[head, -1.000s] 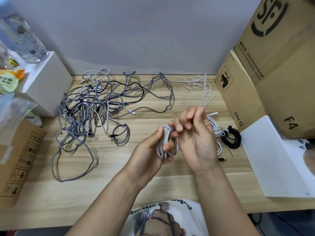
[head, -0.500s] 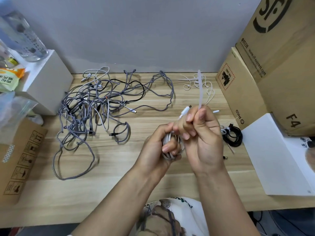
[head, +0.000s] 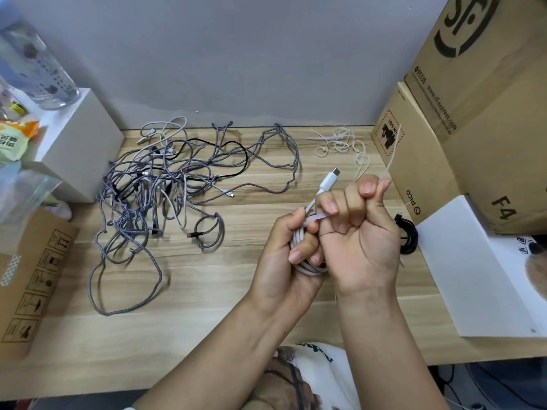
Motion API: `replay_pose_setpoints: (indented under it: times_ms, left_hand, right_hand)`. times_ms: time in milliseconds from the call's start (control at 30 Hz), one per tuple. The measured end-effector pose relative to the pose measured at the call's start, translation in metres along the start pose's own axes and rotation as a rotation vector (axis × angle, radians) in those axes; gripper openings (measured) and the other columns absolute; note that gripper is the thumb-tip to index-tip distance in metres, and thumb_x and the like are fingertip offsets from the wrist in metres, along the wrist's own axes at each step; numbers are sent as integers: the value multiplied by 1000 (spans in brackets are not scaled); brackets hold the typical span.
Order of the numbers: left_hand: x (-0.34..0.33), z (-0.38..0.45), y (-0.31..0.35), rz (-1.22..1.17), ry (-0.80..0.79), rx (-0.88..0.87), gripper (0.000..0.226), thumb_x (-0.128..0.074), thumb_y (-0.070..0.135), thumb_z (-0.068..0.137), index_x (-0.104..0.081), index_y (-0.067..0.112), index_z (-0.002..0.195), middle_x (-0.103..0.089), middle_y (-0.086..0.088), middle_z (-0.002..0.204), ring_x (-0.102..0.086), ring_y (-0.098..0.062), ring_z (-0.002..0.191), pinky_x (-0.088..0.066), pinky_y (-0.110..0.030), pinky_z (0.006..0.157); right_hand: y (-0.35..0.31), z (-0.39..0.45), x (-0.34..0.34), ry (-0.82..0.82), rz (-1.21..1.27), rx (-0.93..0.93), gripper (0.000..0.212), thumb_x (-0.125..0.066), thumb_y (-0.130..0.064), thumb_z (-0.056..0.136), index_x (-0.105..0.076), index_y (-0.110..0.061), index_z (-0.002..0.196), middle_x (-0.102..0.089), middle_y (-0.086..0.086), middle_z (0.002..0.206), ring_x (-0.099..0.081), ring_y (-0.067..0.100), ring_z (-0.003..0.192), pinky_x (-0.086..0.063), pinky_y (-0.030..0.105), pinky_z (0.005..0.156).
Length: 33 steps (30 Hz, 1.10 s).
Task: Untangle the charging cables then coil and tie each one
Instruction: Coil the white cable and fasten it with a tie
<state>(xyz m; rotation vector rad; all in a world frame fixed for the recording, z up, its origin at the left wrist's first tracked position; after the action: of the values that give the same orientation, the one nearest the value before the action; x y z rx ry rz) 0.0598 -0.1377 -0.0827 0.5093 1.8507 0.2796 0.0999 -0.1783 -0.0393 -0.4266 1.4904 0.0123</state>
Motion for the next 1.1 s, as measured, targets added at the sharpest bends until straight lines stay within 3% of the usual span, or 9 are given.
replay_pose_setpoints:
  times_ms: [133, 200, 400, 433, 533, 667, 967, 1100]
  left_hand:
    - [-2, -3, 0, 128, -198, 41, 16, -74, 30, 66, -63, 19, 68, -37, 10, 40, -40, -8, 48, -36, -22, 55]
    - [6, -6, 4, 305, -172, 30, 8, -68, 22, 63, -68, 18, 70, -30, 8, 45, -29, -11, 53, -31, -22, 55]
    - [9, -23, 29, 743, -188, -63, 30, -53, 15, 79, -64, 22, 53, -21, 2, 51, -17, -23, 61, -16, -35, 61]
    - [9, -25, 31, 784, -201, -63, 25, -56, 17, 78, -62, 21, 54, -23, 2, 51, -19, -22, 60, -17, -34, 60]
    - [5, -31, 33, 827, -257, -45, 8, -63, 26, 68, -64, 19, 65, -25, -7, 60, -24, -16, 56, -20, -25, 54]
    - [2, -37, 29, 847, -321, -2, 5, -63, 25, 65, -62, 21, 62, -32, -4, 62, -27, -11, 54, -26, -17, 50]
    - [2, -43, 26, 882, -347, 41, 6, -64, 24, 61, -60, 22, 58, -36, -3, 59, -32, -9, 52, -27, -16, 49]
    - [3, -44, 26, 950, -339, 58, 7, -65, 27, 59, -63, 21, 62, -41, 5, 58, -34, -7, 53, -29, -14, 48]
  right_hand:
    - [-4, 3, 5, -22, -67, -38, 36, -39, -28, 91, -54, -13, 61, -17, -4, 50, -20, 12, 42, -42, 21, 49]
    - [-11, 3, 9, -41, -201, -76, 35, -43, -28, 89, -53, -16, 57, -17, -4, 48, -17, 13, 42, -39, 21, 50]
    - [-19, -4, 10, -165, -642, -265, 28, -73, -38, 64, -59, -18, 51, -16, -2, 41, -37, 10, 33, -50, 24, 59]
    - [-19, -5, 10, -174, -720, -287, 28, -76, -38, 61, -61, -18, 51, -16, -4, 40, -37, 10, 32, -52, 24, 60]
    - [-18, -9, 8, -196, -895, -368, 18, -71, -23, 61, -60, -16, 49, -30, -11, 35, -38, 10, 31, -53, 26, 61]
    - [-13, -16, 5, -252, -1009, -487, 17, -62, -21, 62, -59, -16, 47, -47, -6, 37, -40, 9, 31, -53, 23, 64]
    - [-7, -22, 3, -321, -1091, -590, 17, -62, -19, 61, -57, -18, 45, -45, -2, 36, -37, 8, 31, -53, 25, 64]
    - [-5, -24, 5, -334, -1141, -607, 17, -64, -22, 60, -57, -21, 44, -43, -5, 37, -37, 8, 30, -40, 40, 64]
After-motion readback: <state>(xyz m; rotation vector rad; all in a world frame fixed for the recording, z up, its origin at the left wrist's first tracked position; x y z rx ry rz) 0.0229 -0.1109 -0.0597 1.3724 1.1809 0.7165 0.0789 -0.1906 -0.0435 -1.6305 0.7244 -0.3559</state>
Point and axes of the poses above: each hand's wrist, its own z-axis towards the middle knuckle, its own x-axis out of the back of the hand, y = z × x, the point moved 8 cm from there along z, towards the middle knuckle
